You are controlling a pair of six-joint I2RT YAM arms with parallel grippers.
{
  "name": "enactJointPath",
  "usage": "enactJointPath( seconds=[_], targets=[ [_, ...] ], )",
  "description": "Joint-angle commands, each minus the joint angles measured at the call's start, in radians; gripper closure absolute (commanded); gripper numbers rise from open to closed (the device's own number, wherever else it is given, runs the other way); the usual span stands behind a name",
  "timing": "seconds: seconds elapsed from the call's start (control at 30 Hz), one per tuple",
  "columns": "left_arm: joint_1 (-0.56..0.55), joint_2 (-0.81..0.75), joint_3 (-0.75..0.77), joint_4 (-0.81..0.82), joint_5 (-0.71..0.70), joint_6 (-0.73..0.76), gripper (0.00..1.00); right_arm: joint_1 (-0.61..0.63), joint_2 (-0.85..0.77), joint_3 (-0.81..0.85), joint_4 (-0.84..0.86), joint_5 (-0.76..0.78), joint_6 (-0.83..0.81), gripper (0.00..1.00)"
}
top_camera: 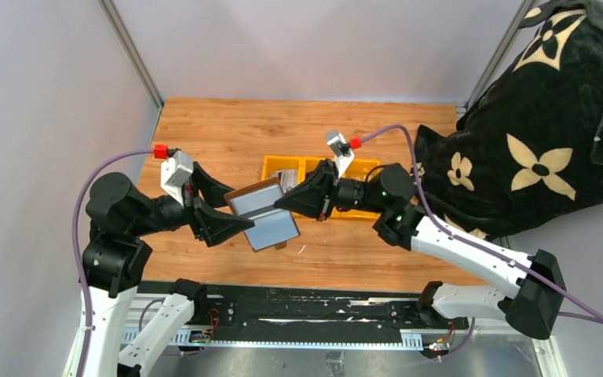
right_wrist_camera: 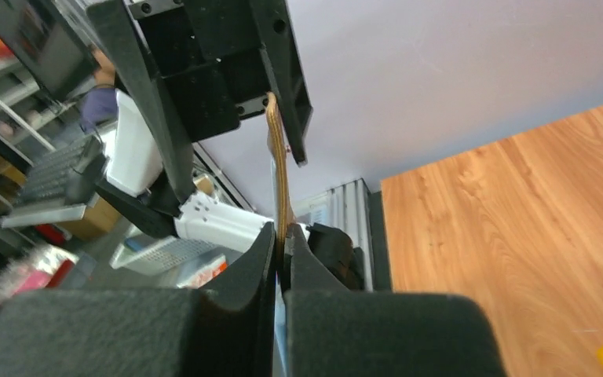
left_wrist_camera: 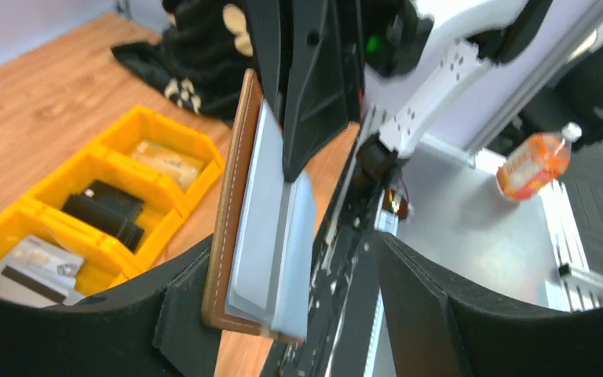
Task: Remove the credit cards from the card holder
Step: Remove the credit card from the card holder.
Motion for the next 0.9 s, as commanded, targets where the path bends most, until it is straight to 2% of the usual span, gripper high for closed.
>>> enactJointPath(
  seconds=[0.0, 0.13, 0.23, 0.37, 0.6, 0.77, 0.87],
  targets=[
    [-0.001, 0.038, 0.035, -0.284, 0.089, 0.265, 0.31, -0.006, -0.018, 0.237, -0.634, -0.145, -0.304, 1.00],
    [-0.003, 0.046, 0.002, -0.299, 0.147, 0.297, 0.41, -0.001, 0.061, 0.431, -1.038, -0.206, -0.497, 1.00],
    [-0.003, 0.053, -0.032, -0.297, 0.170, 0.300, 0.48, 0.021, 0.110, 0.535, -1.182, -0.213, -0.592, 1.00],
    [-0.005, 0.072, -0.095, -0.304, 0.218, 0.295, 0.51, 0.053, 0.193, 0.669, -1.364, -0.196, -0.683, 1.00],
    [-0.053, 0.099, -0.151, -0.302, 0.223, 0.295, 0.56, 0.100, 0.290, 0.792, -1.508, -0.169, -0.769, 1.00],
    [-0.071, 0.110, -0.173, -0.306, 0.204, 0.300, 0.74, 0.130, 0.334, 0.855, -1.515, -0.182, -0.778, 1.00],
    [-0.093, 0.112, -0.199, -0.307, 0.208, 0.300, 0.73, 0.140, 0.369, 0.899, -1.514, -0.191, -0.779, 1.00]
  ],
)
